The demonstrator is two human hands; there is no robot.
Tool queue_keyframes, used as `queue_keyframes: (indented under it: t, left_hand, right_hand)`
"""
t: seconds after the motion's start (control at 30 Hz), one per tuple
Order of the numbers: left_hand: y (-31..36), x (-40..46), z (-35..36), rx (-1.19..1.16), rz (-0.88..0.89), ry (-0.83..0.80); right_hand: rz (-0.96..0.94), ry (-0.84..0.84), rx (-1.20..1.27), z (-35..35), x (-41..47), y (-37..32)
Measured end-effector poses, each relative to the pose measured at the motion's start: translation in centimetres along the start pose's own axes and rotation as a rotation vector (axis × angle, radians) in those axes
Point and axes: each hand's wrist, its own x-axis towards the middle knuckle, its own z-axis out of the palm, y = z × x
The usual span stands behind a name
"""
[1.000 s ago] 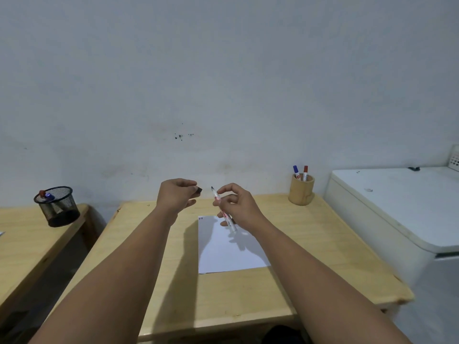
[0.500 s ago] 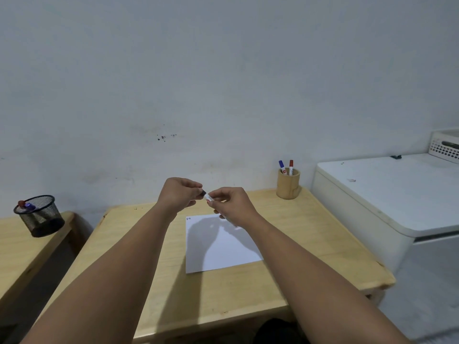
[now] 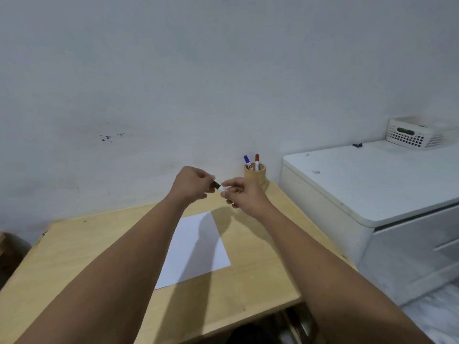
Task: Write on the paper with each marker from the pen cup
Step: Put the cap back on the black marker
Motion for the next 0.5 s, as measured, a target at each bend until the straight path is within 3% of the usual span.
queue_keyframes:
  t: [0.13, 0.3, 0.5]
  left_hand:
    - [0.5, 3.2, 3.6, -0.199, 0.001, 0.068]
    - [-2.0, 7.6, 8.3, 0.078, 0.030, 0.037]
    - [-4.5, 12.0, 14.1, 0.131, 0.017, 0.019]
  right_hand:
    - [-0.092, 0.182, -0.168, -5.1, 4.9, -0.5]
    - [-0.121, 0.419, -0.073, -10.3, 10.4, 0.1]
    - [-0.133, 0.434, -0.134, -10.1, 15.3, 2.3]
